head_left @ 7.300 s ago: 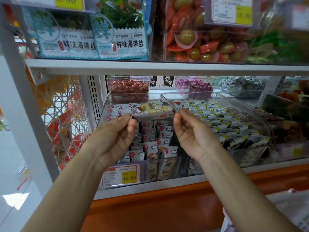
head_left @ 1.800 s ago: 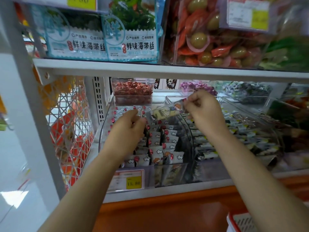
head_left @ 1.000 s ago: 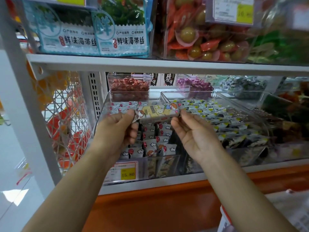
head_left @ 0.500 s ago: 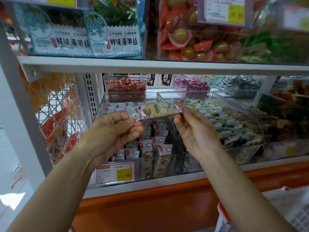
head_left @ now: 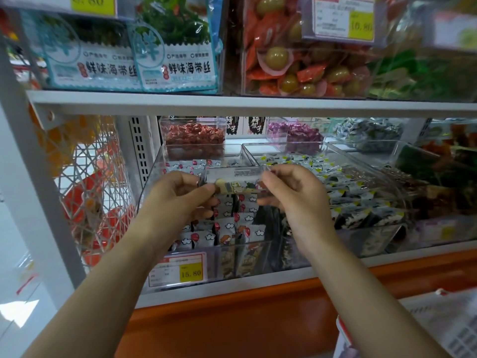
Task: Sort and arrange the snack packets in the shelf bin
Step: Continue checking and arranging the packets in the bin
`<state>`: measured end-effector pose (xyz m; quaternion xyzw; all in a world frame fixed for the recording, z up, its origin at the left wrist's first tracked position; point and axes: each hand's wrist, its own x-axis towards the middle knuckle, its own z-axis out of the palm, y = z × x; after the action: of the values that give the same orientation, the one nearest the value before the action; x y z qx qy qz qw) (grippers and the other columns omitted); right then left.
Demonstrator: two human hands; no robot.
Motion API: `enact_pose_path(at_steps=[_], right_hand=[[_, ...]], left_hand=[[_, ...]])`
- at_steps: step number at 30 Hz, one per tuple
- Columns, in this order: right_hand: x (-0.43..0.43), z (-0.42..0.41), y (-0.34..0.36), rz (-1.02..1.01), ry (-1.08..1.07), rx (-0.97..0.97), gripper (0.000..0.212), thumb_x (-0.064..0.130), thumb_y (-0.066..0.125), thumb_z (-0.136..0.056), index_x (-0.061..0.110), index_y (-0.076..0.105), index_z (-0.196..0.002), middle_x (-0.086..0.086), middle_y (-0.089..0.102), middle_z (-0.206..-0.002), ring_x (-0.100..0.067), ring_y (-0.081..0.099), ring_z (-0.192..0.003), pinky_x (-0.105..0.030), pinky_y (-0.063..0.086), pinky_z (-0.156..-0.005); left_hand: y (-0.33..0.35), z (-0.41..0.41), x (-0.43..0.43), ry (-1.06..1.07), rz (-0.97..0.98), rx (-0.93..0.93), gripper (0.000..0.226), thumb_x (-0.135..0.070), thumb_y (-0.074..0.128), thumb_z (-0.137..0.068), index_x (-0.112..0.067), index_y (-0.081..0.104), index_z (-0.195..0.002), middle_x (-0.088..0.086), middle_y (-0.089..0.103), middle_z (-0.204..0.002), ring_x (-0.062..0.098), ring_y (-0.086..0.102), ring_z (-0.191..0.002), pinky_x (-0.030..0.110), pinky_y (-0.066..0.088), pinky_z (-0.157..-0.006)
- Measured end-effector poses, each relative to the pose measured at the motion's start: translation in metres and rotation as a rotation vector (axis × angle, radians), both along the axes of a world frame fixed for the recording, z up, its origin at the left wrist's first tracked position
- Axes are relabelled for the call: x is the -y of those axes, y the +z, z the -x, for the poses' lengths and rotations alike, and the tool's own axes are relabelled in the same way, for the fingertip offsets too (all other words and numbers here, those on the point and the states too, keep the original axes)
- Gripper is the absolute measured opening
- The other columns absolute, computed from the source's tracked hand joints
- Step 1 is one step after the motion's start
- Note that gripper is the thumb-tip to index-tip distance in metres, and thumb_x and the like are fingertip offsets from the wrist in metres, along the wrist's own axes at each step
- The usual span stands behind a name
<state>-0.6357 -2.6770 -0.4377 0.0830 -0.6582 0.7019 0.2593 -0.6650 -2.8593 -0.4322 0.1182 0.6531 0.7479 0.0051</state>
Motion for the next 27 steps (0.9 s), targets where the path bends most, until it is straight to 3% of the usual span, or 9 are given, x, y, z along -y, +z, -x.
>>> enact_pose_path(at_steps=[3,7,10,17,19,24,27], right_hand=[[-0.001,0.002,-0.001,-0.051,0.028,0.023,0.021,-0.003,0.061,-0.084,0.016,0.063,-0.094,-0.005,0.066,-0.097,-0.016,0.068,-0.085,-0.022,0.056,-0.067],[-0.002,0.002,-0.002,-0.140,0.022,0.011,0.033,0.002,0.062,-0.085,0.024,0.064,-0.109,0.007,0.066,-0.111,-0.008,0.066,-0.097,-0.025,0.056,-0.077],[-0.004,0.002,-0.001,-0.232,-0.075,-0.011,0.022,0.018,0.068,-0.083,0.033,0.069,-0.099,0.015,0.070,-0.100,-0.003,0.065,-0.095,-0.029,0.053,-0.085],[-0.005,0.001,0.000,-0.278,-0.120,-0.061,0.012,0.016,0.068,-0.082,0.025,0.069,-0.075,0.020,0.065,-0.067,0.005,0.059,-0.066,-0.009,0.044,-0.061],[-0.006,0.001,-0.001,-0.288,-0.159,-0.061,0.013,0.016,0.067,-0.083,0.021,0.068,-0.071,0.018,0.062,-0.061,0.005,0.055,-0.058,-0.007,0.041,-0.057],[-0.003,0.001,-0.002,-0.379,-0.170,-0.082,0.016,0.014,0.065,-0.085,0.021,0.066,-0.071,0.017,0.061,-0.060,0.005,0.056,-0.061,-0.006,0.040,-0.057],[-0.002,0.000,-0.001,-0.432,-0.144,-0.091,0.014,0.013,0.065,-0.085,0.018,0.068,-0.073,0.012,0.063,-0.067,0.003,0.059,-0.065,-0.009,0.044,-0.059]], left_hand=[[0.001,-0.002,-0.001,-0.005,0.014,-0.025,0.040,-0.033,0.066,-0.069,-0.011,0.062,-0.102,0.004,0.072,-0.089,0.015,0.070,-0.078,0.020,0.054,-0.062],[0.000,-0.002,0.000,-0.008,0.047,-0.070,0.038,-0.032,0.064,-0.073,-0.015,0.066,-0.106,0.003,0.071,-0.097,0.016,0.070,-0.086,0.019,0.054,-0.071],[0.001,-0.004,-0.001,-0.039,0.067,-0.088,0.038,-0.031,0.065,-0.072,-0.015,0.066,-0.106,0.002,0.071,-0.098,0.014,0.070,-0.089,0.020,0.055,-0.075],[0.007,-0.010,0.000,-0.059,0.189,-0.150,0.028,-0.021,0.067,-0.077,-0.016,0.066,-0.105,0.004,0.070,-0.098,0.015,0.070,-0.085,0.019,0.055,-0.073],[0.008,-0.012,-0.002,-0.055,0.274,-0.185,0.023,-0.018,0.069,-0.078,-0.019,0.065,-0.100,0.005,0.070,-0.093,0.019,0.069,-0.082,0.026,0.058,-0.071],[0.008,-0.014,-0.009,0.032,0.403,-0.242,0.013,-0.021,0.066,-0.081,-0.011,0.060,-0.087,0.012,0.066,-0.081,0.030,0.062,-0.076,0.044,0.054,-0.070],[0.009,-0.013,-0.008,0.057,0.404,-0.231,0.018,-0.020,0.066,-0.082,-0.004,0.059,-0.078,0.015,0.064,-0.074,0.028,0.060,-0.063,0.041,0.055,-0.062]])
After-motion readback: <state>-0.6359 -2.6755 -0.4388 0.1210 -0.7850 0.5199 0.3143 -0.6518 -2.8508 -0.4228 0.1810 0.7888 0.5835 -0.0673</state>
